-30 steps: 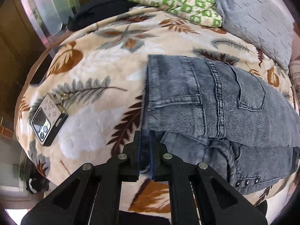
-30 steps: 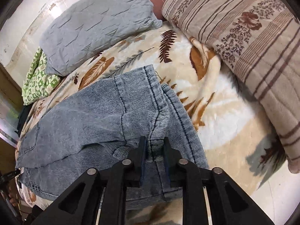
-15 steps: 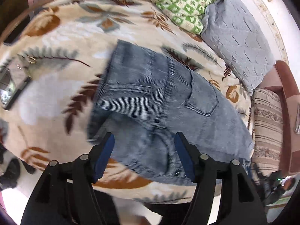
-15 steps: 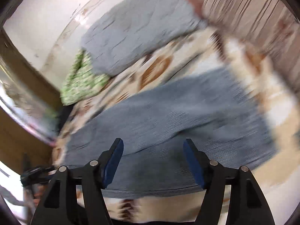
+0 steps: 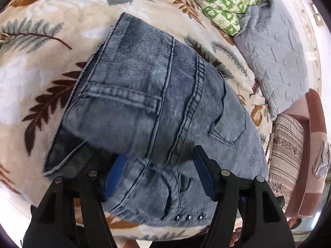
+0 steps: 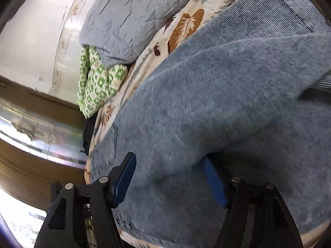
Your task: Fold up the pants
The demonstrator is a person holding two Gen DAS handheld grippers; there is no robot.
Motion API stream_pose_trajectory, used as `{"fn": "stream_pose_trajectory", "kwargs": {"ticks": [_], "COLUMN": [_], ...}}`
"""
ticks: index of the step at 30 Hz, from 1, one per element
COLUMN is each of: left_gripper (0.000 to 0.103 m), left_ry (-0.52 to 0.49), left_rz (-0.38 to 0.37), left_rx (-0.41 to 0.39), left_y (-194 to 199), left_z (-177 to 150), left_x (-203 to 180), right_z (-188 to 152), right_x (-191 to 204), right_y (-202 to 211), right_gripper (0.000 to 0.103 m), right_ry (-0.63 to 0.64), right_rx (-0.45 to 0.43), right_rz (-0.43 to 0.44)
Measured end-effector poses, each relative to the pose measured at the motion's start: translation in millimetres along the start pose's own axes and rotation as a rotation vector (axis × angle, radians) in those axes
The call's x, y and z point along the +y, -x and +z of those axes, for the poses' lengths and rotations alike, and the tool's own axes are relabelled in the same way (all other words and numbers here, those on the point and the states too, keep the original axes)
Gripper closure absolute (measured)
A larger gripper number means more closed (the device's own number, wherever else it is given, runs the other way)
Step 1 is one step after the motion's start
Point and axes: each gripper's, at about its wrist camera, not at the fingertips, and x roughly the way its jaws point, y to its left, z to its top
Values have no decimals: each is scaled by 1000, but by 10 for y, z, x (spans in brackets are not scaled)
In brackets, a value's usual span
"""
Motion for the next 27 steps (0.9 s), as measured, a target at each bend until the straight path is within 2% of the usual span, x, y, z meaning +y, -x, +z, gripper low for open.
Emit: {"fn": "stream_pose_trajectory", "kwargs": {"ticks": [2, 3, 4, 5, 6, 9, 12, 15, 17, 20, 23, 24, 25, 26, 27], "left_gripper": [37, 42, 49, 66, 76, 84, 88, 90, 90, 91, 93, 93, 93, 93, 93], "left_ry": [4, 0, -10, -16, -20, -14, -20, -57, -72, -90, -117, -117, -112, -99, -83], "left_rz": [-2, -9, -7, -3, 0, -21, -29, -18, -15, -13, 19, 36, 39, 21, -3], "left_rx": [-11, -27, -45, -48, -50, -52, -66, -101, -118, -135, -148, -149, -148, -134, -119], "left_y": [-24, -11, 11, 23, 40, 148, 273, 468, 578, 750, 818, 803, 784, 755, 738], "left_z": [29, 35, 49, 57, 67, 73, 32, -108, -196, -363, -498, -513, -508, -491, -476], "left_x": [-35, -53, -84, -93, -96, -48, -52, -80, -74, 16, 116, 163, 188, 225, 256], "right_z": [28, 38, 49, 59, 65, 62, 31, -49, -124, -274, -394, -421, -450, -465, -474], "right_x": [0, 9, 12, 3, -9, 31, 165, 311, 369, 367, 282, 231, 155, 90, 23], "right_y": [-50, -70, -98, -113, -110, -11, 182, 407, 553, 766, 847, 822, 769, 720, 650], "right_gripper": [42, 58, 81, 91, 93, 95, 96, 96, 100, 100, 100, 95, 95, 93, 87], "right_ry": [-13, -8, -3, -7, -15, 0, 53, 106, 133, 151, 152, 142, 116, 91, 58], "right_rx": [-14, -22, -19, -17, -18, -38, -51, -67, -72, -76, -57, -38, -22, -7, 14], "right_rz": [1, -17, -30, -30, -22, 12, 45, 74, 85, 108, 95, 97, 85, 82, 87]}}
